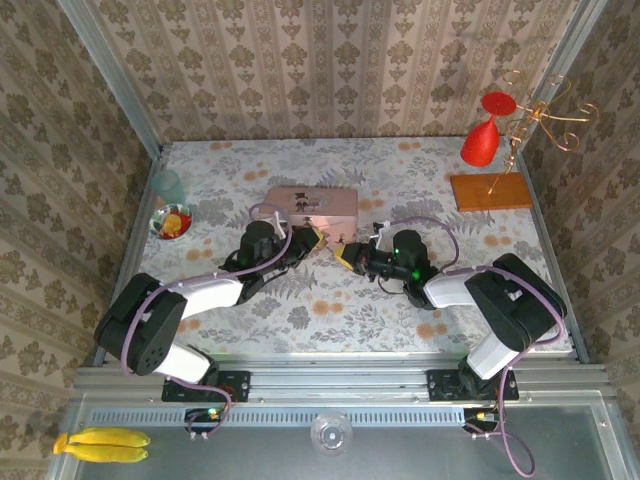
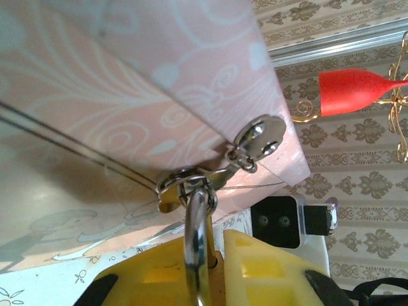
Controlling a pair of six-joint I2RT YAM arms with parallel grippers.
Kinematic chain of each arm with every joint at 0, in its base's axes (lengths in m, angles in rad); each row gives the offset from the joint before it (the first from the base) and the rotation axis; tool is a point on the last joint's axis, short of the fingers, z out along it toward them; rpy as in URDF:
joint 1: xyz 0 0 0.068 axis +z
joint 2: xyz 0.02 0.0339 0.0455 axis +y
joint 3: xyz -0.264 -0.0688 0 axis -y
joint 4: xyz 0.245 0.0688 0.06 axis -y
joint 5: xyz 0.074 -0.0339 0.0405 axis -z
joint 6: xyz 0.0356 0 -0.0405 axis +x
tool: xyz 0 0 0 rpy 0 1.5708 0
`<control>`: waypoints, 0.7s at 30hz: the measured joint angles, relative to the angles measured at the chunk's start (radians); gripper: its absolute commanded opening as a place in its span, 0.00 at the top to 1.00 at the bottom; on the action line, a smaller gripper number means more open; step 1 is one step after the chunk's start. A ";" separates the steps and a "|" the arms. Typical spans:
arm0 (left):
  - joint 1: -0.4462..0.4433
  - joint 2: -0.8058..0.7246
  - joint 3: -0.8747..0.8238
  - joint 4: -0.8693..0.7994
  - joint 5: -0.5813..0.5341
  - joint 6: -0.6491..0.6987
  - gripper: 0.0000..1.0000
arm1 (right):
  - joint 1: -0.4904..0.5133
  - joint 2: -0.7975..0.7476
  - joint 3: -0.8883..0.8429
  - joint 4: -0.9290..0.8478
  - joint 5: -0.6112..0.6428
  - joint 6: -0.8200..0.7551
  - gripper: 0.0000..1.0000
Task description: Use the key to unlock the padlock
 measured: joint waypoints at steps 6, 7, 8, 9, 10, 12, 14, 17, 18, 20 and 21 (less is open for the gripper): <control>-0.001 -0.002 0.000 0.000 0.007 0.010 1.00 | 0.000 -0.002 0.000 -0.003 0.000 -0.004 1.00; -0.002 -0.002 0.000 0.000 0.007 0.010 1.00 | 0.000 -0.002 0.000 -0.003 0.000 -0.004 1.00; -0.003 -0.002 0.000 0.000 0.007 0.010 1.00 | 0.000 -0.002 0.000 -0.002 0.000 -0.004 1.00; -0.004 -0.002 0.000 0.000 0.007 0.010 1.00 | 0.000 -0.002 0.000 -0.002 -0.001 -0.004 1.00; -0.005 -0.002 0.000 0.000 0.007 0.010 1.00 | 0.000 -0.002 0.000 -0.002 -0.001 -0.004 1.00; -0.006 -0.002 0.000 0.000 0.006 0.010 1.00 | 0.000 -0.002 0.000 -0.002 -0.003 -0.004 1.00; -0.010 -0.002 0.000 0.000 0.003 0.010 1.00 | 0.000 -0.002 0.000 -0.003 -0.004 -0.004 1.00; -0.010 -0.002 0.001 0.000 0.003 0.010 1.00 | 0.000 -0.002 0.000 -0.002 -0.003 -0.004 1.00; -0.010 -0.001 0.002 0.000 0.002 0.010 1.00 | 0.000 -0.002 0.000 -0.002 -0.003 -0.004 1.00; -0.013 0.001 0.003 0.000 -0.002 0.011 1.00 | 0.000 -0.002 0.000 -0.002 -0.003 -0.004 1.00; -0.015 0.002 0.005 0.000 -0.004 0.013 1.00 | 0.000 -0.002 0.000 -0.002 -0.003 -0.004 1.00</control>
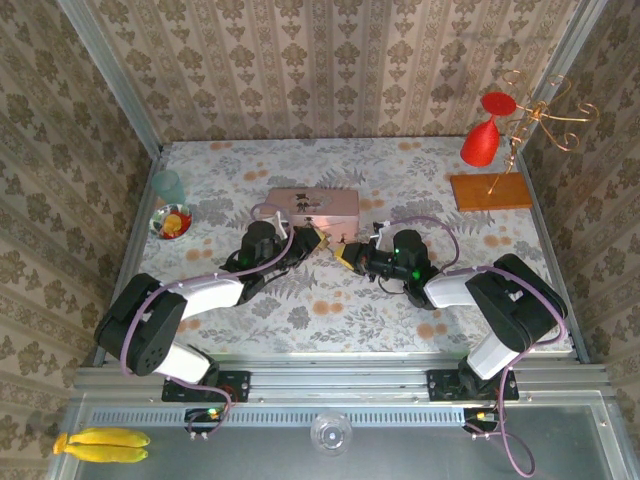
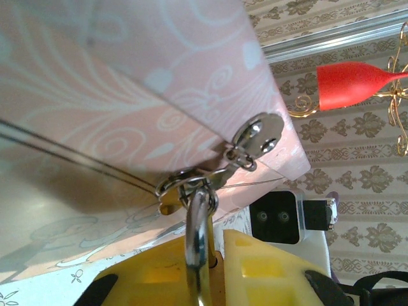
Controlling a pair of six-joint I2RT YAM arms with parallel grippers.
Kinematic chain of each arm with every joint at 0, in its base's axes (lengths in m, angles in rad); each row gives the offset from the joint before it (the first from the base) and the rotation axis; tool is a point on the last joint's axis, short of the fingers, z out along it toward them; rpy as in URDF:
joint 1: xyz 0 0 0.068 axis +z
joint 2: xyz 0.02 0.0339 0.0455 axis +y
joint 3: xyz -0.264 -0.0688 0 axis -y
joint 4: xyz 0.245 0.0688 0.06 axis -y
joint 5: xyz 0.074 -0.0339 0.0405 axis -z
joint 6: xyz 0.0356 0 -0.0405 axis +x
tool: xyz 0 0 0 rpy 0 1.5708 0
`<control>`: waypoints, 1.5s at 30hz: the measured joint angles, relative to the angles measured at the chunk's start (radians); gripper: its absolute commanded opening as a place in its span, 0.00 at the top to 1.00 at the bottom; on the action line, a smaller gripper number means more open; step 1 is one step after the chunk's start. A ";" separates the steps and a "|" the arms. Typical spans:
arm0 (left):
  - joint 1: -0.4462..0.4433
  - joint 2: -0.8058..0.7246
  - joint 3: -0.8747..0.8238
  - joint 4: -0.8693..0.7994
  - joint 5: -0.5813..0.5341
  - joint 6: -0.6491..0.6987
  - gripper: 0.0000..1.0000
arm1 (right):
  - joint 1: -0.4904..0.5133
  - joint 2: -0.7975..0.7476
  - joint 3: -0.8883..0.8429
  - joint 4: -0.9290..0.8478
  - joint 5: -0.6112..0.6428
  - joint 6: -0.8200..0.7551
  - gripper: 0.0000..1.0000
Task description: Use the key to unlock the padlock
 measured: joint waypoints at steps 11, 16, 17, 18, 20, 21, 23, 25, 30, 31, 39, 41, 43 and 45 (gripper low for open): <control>-0.009 0.009 0.012 0.005 0.002 0.000 1.00 | -0.002 -0.014 -0.014 0.025 0.005 -0.008 1.00; -0.015 0.019 0.018 0.016 0.002 0.000 1.00 | -0.010 -0.015 -0.014 0.026 0.006 -0.012 1.00; -0.017 0.019 0.020 0.014 0.002 0.000 1.00 | -0.014 -0.015 -0.014 0.027 0.006 -0.013 1.00; -0.021 0.021 0.023 0.015 0.001 -0.001 1.00 | -0.018 -0.015 -0.014 0.028 0.004 -0.015 1.00; -0.024 0.023 0.026 0.016 0.000 -0.003 1.00 | -0.026 -0.015 -0.014 0.031 0.000 -0.019 1.00; -0.026 0.024 0.028 0.016 -0.001 -0.003 1.00 | -0.029 -0.014 -0.014 0.033 -0.003 -0.024 1.00; -0.030 0.027 0.030 0.019 -0.002 -0.004 1.00 | -0.037 -0.014 -0.014 0.034 -0.009 -0.033 1.00; -0.033 0.030 0.030 0.025 -0.005 -0.005 1.00 | -0.043 -0.014 -0.014 0.035 -0.016 -0.037 1.00; -0.038 0.034 0.030 0.038 -0.012 -0.011 1.00 | -0.048 -0.014 -0.014 0.036 -0.024 -0.041 1.00; -0.040 0.036 0.030 0.040 -0.014 -0.011 1.00 | -0.048 -0.014 -0.014 0.037 -0.024 -0.041 1.00; -0.073 0.056 0.030 0.084 -0.040 -0.034 1.00 | -0.053 -0.012 -0.013 0.053 -0.034 -0.033 1.00; -0.077 0.056 0.030 0.084 -0.049 -0.040 1.00 | -0.053 -0.012 -0.013 0.053 -0.037 -0.033 1.00; -0.082 0.056 0.030 0.084 -0.058 -0.044 1.00 | -0.055 -0.012 -0.013 0.053 -0.040 -0.033 1.00; -0.086 0.057 0.030 0.084 -0.068 -0.045 1.00 | -0.056 -0.012 -0.012 0.052 -0.040 -0.033 1.00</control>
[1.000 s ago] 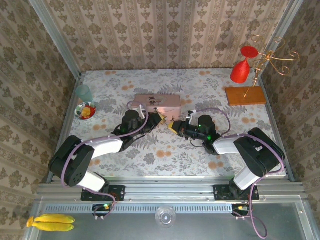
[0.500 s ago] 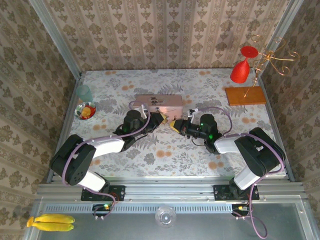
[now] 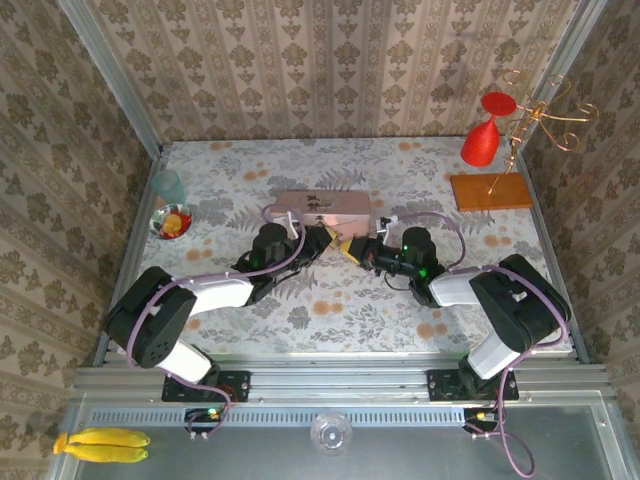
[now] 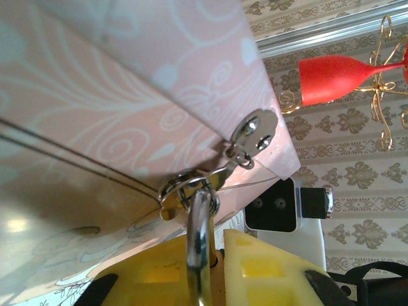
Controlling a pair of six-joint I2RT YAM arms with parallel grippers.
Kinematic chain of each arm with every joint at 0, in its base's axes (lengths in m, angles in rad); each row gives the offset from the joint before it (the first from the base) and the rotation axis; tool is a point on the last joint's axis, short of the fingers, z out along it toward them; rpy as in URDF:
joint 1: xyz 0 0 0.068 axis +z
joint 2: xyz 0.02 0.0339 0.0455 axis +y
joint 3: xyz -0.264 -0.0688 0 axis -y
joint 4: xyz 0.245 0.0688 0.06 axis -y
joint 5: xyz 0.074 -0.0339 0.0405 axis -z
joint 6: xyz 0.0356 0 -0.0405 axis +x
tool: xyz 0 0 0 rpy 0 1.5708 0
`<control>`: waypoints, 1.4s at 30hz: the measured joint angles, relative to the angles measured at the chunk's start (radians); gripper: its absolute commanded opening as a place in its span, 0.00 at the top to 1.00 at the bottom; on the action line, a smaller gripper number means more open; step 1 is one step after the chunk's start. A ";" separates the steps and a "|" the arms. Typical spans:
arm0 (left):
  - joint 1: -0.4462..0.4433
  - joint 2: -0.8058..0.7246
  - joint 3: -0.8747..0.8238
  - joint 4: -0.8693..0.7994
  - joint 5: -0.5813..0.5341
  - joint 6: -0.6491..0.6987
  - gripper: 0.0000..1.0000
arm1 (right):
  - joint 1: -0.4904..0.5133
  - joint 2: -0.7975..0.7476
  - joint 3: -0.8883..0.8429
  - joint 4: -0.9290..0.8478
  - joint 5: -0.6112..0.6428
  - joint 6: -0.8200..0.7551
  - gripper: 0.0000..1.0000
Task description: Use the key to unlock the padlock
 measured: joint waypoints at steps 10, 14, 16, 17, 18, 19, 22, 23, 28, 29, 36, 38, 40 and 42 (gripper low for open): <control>-0.021 -0.005 -0.001 -0.023 -0.047 0.001 1.00 | -0.001 -0.002 0.016 -0.051 0.010 -0.013 0.74; -0.034 -0.055 -0.005 -0.114 -0.081 0.016 1.00 | 0.000 -0.030 0.021 -0.154 0.023 -0.061 0.65; -0.034 -0.077 -0.008 -0.153 -0.085 0.024 1.00 | 0.000 -0.069 0.030 -0.227 0.023 -0.103 0.64; -0.031 -0.082 -0.008 -0.166 -0.084 0.024 1.00 | 0.001 -0.086 0.035 -0.255 0.026 -0.122 0.64; -0.029 -0.085 -0.008 -0.177 -0.084 0.025 1.00 | 0.000 -0.107 0.045 -0.291 0.029 -0.148 0.64; -0.026 -0.087 -0.008 -0.184 -0.082 0.027 1.00 | 0.000 -0.127 0.053 -0.324 0.035 -0.176 0.64; -0.018 -0.087 -0.008 -0.198 -0.079 0.028 1.00 | 0.001 -0.179 0.063 -0.404 0.051 -0.255 0.65; -0.014 -0.087 -0.008 -0.199 -0.080 0.028 1.00 | 0.002 -0.195 0.063 -0.437 0.061 -0.283 0.68; 0.006 -0.087 -0.008 -0.211 -0.069 0.019 1.00 | 0.112 -0.315 0.068 -0.660 0.258 -0.505 0.72; 0.008 -0.087 -0.008 -0.220 -0.067 0.017 1.00 | 0.155 -0.333 0.068 -0.686 0.308 -0.556 0.72; 0.016 -0.087 -0.008 -0.324 -0.064 0.011 1.00 | 0.303 -0.384 -0.005 -0.678 0.571 -0.824 0.71; 0.021 -0.087 -0.009 -0.326 -0.060 0.004 1.00 | 0.321 -0.378 -0.028 -0.657 0.614 -0.890 0.69; 0.021 -0.085 -0.009 -0.323 -0.055 -0.004 1.00 | 0.346 -0.365 -0.047 -0.619 0.642 -0.961 0.68; 0.021 -0.077 -0.009 -0.318 -0.048 -0.012 1.00 | 0.365 -0.356 -0.065 -0.569 0.658 -1.033 0.68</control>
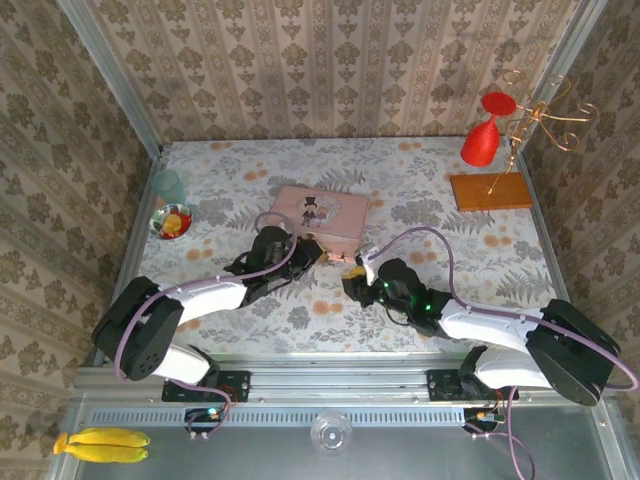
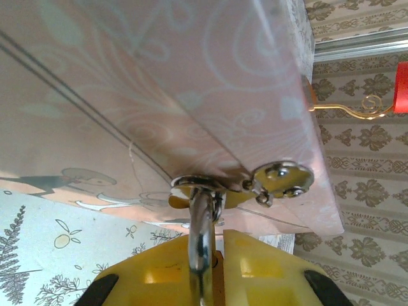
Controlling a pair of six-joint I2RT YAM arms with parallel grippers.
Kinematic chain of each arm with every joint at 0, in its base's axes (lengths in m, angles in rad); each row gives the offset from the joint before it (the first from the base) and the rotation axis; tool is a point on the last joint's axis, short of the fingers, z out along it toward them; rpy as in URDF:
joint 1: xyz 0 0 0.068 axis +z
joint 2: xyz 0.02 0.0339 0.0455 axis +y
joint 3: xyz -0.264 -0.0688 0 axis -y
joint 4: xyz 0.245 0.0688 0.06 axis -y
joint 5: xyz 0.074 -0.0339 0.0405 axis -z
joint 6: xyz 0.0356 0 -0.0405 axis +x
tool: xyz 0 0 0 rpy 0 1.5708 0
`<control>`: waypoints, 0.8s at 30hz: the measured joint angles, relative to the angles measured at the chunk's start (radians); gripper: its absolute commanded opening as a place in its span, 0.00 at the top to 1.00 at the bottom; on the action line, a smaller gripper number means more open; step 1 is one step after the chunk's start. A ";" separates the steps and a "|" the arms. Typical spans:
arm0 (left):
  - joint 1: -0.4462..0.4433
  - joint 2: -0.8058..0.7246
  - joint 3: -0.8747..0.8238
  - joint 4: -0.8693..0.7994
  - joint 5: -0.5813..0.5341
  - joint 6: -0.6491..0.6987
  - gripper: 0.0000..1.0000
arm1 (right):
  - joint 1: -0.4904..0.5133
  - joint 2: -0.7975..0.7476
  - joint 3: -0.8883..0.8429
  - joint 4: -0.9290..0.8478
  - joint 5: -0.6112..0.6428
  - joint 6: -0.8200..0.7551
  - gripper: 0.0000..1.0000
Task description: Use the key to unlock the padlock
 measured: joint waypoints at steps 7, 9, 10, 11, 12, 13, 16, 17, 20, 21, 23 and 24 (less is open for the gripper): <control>-0.001 0.005 -0.001 -0.024 0.006 -0.008 1.00 | 0.038 0.060 -0.053 0.197 0.010 -0.211 0.67; -0.001 0.004 -0.001 -0.056 0.006 -0.010 1.00 | 0.048 0.096 -0.064 0.257 0.008 -0.262 0.67; -0.002 0.003 -0.001 -0.069 0.005 -0.010 1.00 | 0.050 0.112 -0.065 0.278 0.008 -0.282 0.66; -0.002 0.002 -0.001 -0.079 0.005 -0.010 1.00 | 0.054 0.132 -0.066 0.303 0.008 -0.303 0.66; -0.003 -0.002 -0.001 -0.090 0.004 -0.010 1.00 | 0.056 0.151 -0.067 0.328 0.008 -0.318 0.65; -0.004 -0.004 -0.001 -0.097 0.004 -0.010 1.00 | 0.059 0.168 -0.067 0.351 0.009 -0.333 0.64; -0.010 -0.018 -0.002 -0.114 0.003 -0.010 1.00 | 0.064 0.205 -0.067 0.393 0.012 -0.366 0.61; -0.012 -0.026 -0.002 -0.116 0.003 -0.010 1.00 | 0.066 0.214 -0.066 0.402 0.013 -0.380 0.61; -0.018 -0.047 -0.003 -0.120 0.003 -0.009 1.00 | 0.076 0.245 -0.063 0.428 0.016 -0.408 0.61; -0.020 -0.052 -0.003 -0.120 0.003 -0.009 1.00 | 0.080 0.258 -0.059 0.433 0.016 -0.414 0.61; -0.024 -0.057 -0.003 -0.122 0.003 -0.009 1.00 | 0.083 0.280 -0.052 0.441 0.021 -0.425 0.61; -0.027 -0.057 -0.003 -0.123 0.002 -0.009 1.00 | 0.085 0.291 -0.047 0.443 0.026 -0.431 0.61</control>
